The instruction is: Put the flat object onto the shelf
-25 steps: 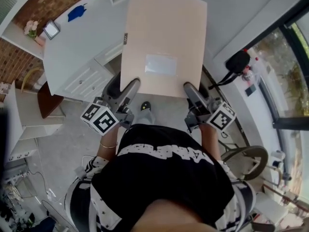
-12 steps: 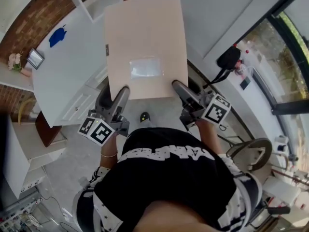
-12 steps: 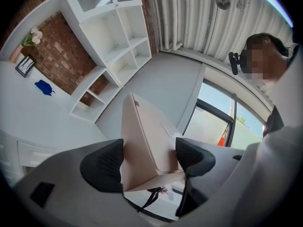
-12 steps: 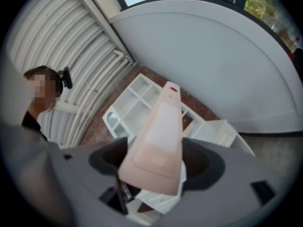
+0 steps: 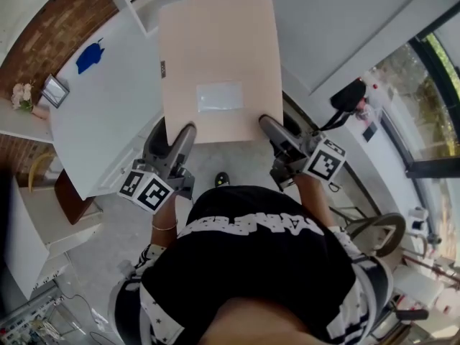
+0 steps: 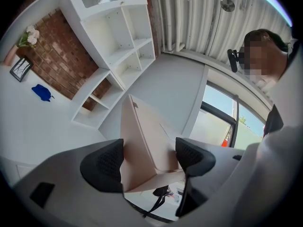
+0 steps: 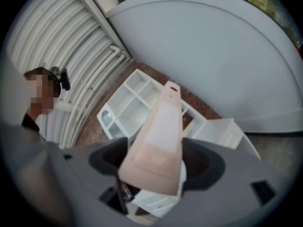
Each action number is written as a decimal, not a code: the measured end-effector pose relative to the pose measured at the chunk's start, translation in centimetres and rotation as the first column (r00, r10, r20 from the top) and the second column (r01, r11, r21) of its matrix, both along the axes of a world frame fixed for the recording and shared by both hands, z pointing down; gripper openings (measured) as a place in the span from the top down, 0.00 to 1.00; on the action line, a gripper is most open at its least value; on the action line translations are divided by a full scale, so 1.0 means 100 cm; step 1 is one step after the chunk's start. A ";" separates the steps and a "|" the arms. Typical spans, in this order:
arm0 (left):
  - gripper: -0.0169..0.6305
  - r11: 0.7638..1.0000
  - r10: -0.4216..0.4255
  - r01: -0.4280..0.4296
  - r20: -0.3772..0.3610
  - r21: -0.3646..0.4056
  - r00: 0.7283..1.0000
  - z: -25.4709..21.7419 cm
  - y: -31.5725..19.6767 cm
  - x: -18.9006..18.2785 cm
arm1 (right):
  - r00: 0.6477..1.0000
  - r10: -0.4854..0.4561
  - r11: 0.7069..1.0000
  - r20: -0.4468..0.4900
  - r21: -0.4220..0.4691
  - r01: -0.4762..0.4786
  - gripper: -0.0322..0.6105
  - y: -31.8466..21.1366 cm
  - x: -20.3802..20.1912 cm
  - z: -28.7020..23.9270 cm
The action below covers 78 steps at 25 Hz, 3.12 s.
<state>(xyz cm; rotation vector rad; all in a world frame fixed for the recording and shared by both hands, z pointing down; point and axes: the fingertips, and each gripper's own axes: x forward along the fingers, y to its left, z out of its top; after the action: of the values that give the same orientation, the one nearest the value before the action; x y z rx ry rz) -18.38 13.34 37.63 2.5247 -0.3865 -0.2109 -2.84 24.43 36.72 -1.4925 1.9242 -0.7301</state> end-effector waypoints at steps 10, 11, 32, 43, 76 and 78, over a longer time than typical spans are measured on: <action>0.42 0.999 -0.047 0.047 0.004 -0.003 0.999 0.006 -0.055 -0.022 | 0.999 -0.043 0.999 -0.001 -0.011 0.043 0.37 -0.065 -0.015 0.002; 0.42 0.999 -0.053 0.053 0.008 -0.001 0.999 0.007 -0.059 -0.024 | 0.999 -0.050 0.999 -0.002 -0.009 0.050 0.37 -0.071 -0.017 0.002; 0.42 0.979 -0.202 0.202 0.033 0.019 0.979 0.017 -0.106 -0.030 | 0.980 -0.194 0.981 0.043 -0.011 0.195 0.37 -0.146 -0.008 0.014; 0.42 0.957 -0.290 0.289 0.049 0.021 0.956 0.016 -0.139 0.023 | 0.959 -0.279 0.960 0.053 -0.005 0.280 0.37 -0.197 0.051 0.014; 0.42 0.871 -0.491 0.489 0.098 0.048 0.866 0.009 -0.197 0.141 | 0.871 -0.482 0.875 0.094 0.014 0.483 0.37 -0.300 0.175 0.015; 0.42 0.863 -0.505 0.503 0.098 0.048 0.857 0.008 -0.202 0.147 | 0.865 -0.492 0.870 0.099 0.012 0.493 0.37 -0.307 0.182 0.015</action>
<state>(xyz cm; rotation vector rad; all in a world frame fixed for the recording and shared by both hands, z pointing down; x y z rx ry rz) -3.66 -6.84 38.48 2.4104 -1.0985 -0.2776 15.37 -6.31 38.21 -0.9424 2.2491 -1.0168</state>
